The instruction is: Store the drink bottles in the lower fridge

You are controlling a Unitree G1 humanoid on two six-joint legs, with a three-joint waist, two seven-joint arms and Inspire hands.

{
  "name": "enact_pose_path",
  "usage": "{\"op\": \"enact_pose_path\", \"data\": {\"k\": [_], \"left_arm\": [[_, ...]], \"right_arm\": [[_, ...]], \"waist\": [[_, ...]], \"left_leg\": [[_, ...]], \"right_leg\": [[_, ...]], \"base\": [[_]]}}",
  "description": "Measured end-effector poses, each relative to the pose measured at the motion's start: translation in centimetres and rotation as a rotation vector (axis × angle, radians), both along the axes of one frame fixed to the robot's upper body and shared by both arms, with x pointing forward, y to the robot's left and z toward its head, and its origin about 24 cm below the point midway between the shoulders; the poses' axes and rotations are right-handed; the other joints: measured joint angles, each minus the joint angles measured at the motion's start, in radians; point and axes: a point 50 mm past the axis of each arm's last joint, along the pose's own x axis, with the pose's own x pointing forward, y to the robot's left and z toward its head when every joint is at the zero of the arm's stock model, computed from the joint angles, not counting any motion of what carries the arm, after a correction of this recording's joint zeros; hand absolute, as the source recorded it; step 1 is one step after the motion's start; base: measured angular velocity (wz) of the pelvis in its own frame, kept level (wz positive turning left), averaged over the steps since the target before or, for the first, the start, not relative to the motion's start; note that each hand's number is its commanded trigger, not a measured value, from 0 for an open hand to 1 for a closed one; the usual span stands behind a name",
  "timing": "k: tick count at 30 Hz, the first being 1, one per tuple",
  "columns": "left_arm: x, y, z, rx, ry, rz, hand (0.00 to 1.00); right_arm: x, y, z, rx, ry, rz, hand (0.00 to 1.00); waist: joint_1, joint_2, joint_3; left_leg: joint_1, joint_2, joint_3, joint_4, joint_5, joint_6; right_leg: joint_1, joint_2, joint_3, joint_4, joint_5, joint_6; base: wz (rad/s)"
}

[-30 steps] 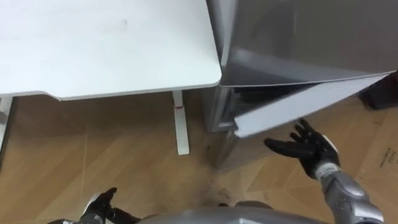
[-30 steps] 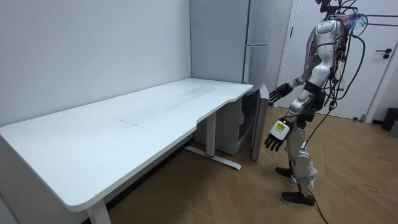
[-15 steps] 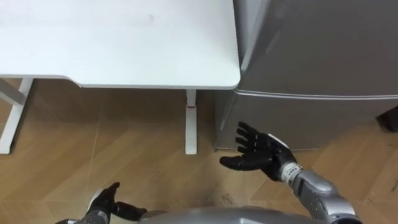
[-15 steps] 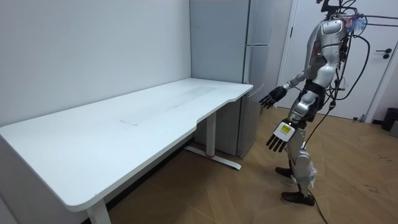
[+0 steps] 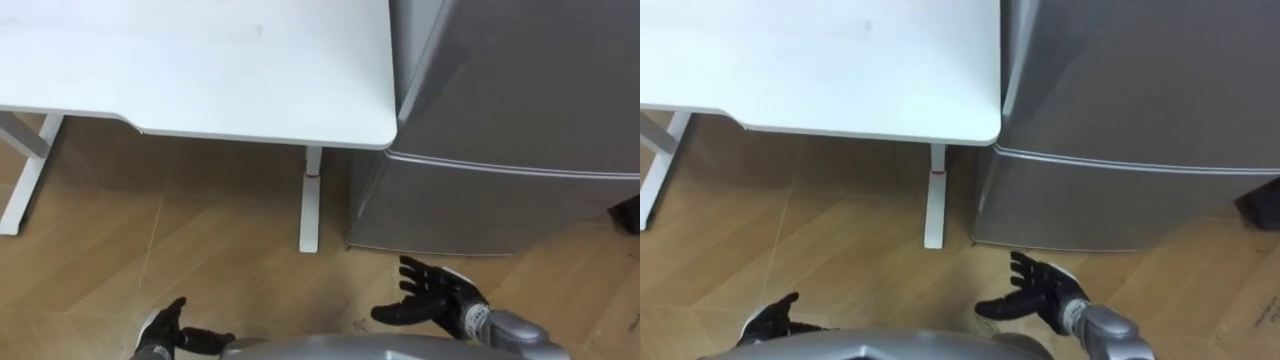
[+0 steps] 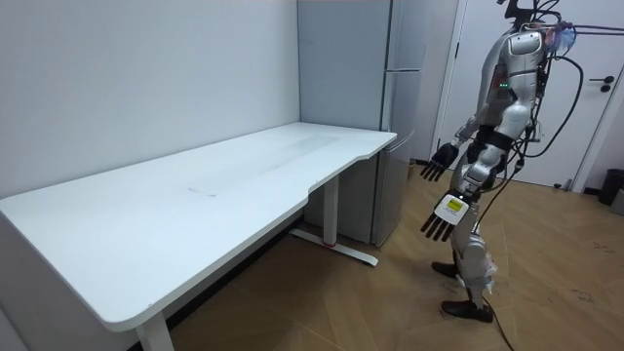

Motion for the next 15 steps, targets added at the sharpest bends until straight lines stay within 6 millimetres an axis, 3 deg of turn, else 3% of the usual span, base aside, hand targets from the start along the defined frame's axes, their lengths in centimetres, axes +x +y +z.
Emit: {"op": "enact_pose_path", "data": {"k": [4, 15], "left_arm": [[-0.5, 0.1, 0.0, 0.002, 0.007, 0.007, 0.00], [-2.5, 0.3, -0.4, 0.012, 0.096, 0.046, 0.00]], "right_arm": [[-2.2, -1.1, -0.7, -0.039, 0.085, -0.122, 0.00], [-3.6, -1.8, -1.3, -0.065, 0.169, -0.285, 0.00]], "waist": [[-0.001, -0.002, 0.0003], [-0.019, 0.001, -0.0002]], "left_leg": [[0.001, -0.002, -0.012, -0.002, 0.000, 0.000], [0.002, -0.003, -0.030, -0.003, 0.000, 0.000]], "right_leg": [[0.009, 0.000, -0.004, -0.011, 0.000, 0.002], [0.020, -0.001, -0.016, -0.017, -0.002, 0.004]], "base": [[0.08], [0.03]]}}
